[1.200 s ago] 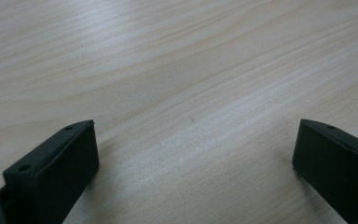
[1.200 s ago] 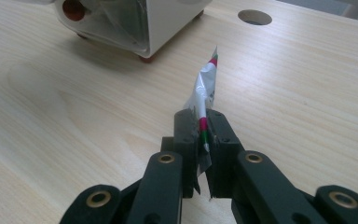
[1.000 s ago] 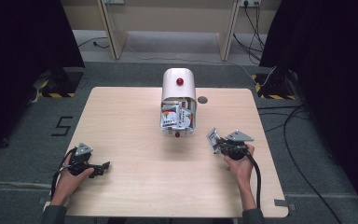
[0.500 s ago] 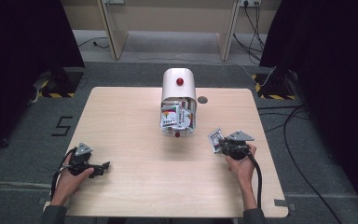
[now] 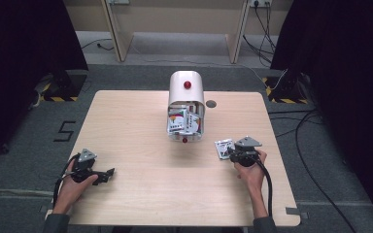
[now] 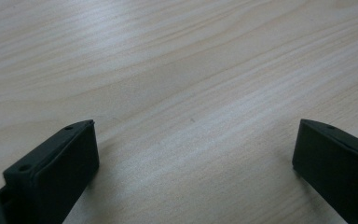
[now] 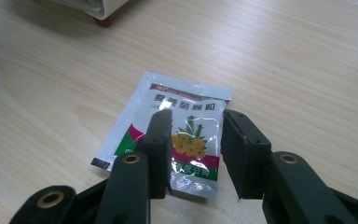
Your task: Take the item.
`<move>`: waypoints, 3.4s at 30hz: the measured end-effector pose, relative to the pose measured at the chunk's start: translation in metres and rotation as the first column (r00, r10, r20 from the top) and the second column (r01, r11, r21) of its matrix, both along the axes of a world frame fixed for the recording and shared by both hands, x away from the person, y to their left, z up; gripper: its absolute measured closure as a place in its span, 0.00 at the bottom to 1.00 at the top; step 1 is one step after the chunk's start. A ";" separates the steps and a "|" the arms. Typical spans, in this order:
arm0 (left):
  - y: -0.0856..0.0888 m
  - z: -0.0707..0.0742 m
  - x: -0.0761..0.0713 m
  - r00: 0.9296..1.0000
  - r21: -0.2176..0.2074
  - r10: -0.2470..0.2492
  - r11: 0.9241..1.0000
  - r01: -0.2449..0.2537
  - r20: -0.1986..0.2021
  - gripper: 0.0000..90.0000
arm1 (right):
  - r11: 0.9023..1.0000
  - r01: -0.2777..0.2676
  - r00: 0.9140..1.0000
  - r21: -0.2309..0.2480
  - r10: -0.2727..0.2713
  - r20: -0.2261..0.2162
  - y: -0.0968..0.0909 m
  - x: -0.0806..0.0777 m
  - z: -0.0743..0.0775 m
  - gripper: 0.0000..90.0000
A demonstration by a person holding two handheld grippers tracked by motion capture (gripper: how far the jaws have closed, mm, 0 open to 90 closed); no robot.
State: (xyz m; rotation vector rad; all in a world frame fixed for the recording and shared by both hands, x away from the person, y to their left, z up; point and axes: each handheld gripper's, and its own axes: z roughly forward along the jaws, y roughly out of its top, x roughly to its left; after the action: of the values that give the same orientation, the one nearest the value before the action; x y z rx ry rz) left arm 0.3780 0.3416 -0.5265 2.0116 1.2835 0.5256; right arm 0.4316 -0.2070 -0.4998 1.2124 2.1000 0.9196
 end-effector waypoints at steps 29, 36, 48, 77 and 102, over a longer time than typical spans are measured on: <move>0.000 0.000 0.000 1.000 0.000 -0.002 1.000 0.002 0.000 0.00 | 0.998 0.035 0.999 0.051 -0.035 -0.003 -0.014 -0.029 0.014 0.39; 0.000 0.000 0.000 1.000 0.001 -0.003 1.000 0.003 0.000 0.00 | 0.998 0.032 0.999 0.052 -0.032 0.005 -0.021 -0.042 0.015 0.38; 0.000 0.000 0.000 1.000 0.002 -0.004 1.000 0.004 -0.001 0.00 | 0.998 0.031 1.000 0.053 -0.030 -0.003 -0.028 -0.057 0.013 0.36; 0.000 0.000 0.000 1.000 0.002 -0.004 1.000 0.004 -0.001 0.00 | 0.999 0.002 1.000 0.046 -0.001 -0.014 -0.027 -0.083 0.002 0.31; 0.000 0.000 -0.001 1.000 0.002 -0.003 1.000 0.003 0.000 0.00 | 0.999 -0.007 0.999 0.038 0.009 -0.047 -0.024 -0.104 -0.015 0.25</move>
State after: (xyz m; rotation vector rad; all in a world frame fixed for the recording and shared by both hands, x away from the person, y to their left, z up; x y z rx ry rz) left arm 0.3774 0.3416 -0.5266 2.0143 1.2800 0.5257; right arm 0.3280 -0.2311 -0.5146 1.2568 2.1348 0.9470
